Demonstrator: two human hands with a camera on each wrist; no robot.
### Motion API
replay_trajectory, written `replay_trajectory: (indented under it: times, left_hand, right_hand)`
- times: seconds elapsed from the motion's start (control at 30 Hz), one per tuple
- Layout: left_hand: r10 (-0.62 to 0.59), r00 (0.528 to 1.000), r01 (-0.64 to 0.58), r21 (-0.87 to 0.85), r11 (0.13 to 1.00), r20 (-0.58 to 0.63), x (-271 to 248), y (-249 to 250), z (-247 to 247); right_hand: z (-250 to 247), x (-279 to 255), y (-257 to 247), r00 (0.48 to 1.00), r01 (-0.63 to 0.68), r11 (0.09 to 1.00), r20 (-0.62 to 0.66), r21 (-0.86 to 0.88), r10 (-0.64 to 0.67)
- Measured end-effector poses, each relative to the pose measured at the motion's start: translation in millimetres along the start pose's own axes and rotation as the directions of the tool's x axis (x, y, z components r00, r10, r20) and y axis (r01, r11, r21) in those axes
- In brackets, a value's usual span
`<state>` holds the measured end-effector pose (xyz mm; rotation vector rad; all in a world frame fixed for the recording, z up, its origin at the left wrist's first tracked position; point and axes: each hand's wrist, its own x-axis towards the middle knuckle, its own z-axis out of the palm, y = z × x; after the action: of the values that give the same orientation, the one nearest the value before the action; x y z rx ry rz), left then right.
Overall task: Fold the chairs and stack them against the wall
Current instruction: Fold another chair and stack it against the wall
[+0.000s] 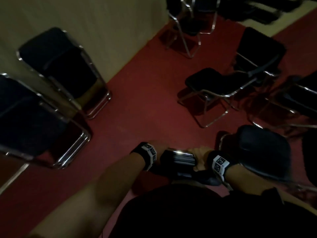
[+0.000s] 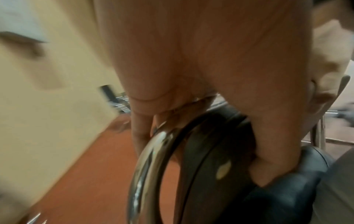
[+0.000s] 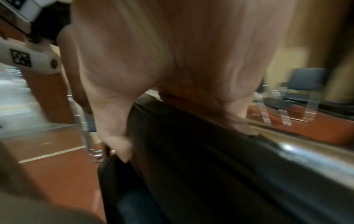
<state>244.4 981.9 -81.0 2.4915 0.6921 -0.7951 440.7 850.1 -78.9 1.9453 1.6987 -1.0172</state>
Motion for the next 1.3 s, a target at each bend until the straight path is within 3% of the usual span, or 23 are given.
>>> replay_trajectory:
  times: [0.13,0.23,0.43,0.53,0.73,1.03,1.1,1.3]
  left_hand:
    - [-0.092,0.996,0.093,-0.053,0.994,0.019,4.7,-30.4,-14.2]
    - [-0.226,0.974,0.224,-0.085,0.971,-0.02,14.1,-46.7,-13.3]
    - [-0.381,0.914,0.405,-0.265,0.875,0.14,25.0,-68.5,-19.9]
    - [-0.452,0.885,0.462,-0.336,0.821,0.113,18.6,-84.2,-20.5]
    - [-0.453,0.882,0.465,-0.394,0.793,0.128,3.1,-108.8,-12.5]
    - [-0.483,0.876,0.435,-0.453,0.778,0.013,-51.5,-140.5,11.2]
    - [-0.523,0.852,0.469,-0.438,0.766,-0.003,-71.7,-149.5,18.5]
    - [-0.614,0.789,0.508,-0.599,0.619,0.034,-127.4,-180.5,29.0]
  right_hand:
    - [-43.4,59.4,-4.2,0.992,0.109,0.98,0.077,-0.164,-0.097]
    - [-76.3,102.2,-4.7,0.971,0.215,0.944,0.155,-0.252,-0.18]
    - [-125.4,159.6,-22.9,0.9,0.43,0.828,0.247,-0.36,-0.36]
    - [-141.6,176.7,-37.5,0.876,0.476,0.784,0.29,-0.398,-0.385]
    - [-154.0,184.7,-76.8,0.865,0.499,0.734,0.319,-0.46,-0.387]
    - [-154.0,166.2,-151.4,0.884,0.468,0.676,0.289,-0.569,-0.368]
    - [-150.0,162.4,-176.5,0.879,0.473,0.64,0.279,-0.606,-0.386]
    - [-150.3,162.4,-242.2,0.856,0.506,0.548,0.311,-0.666,-0.413]
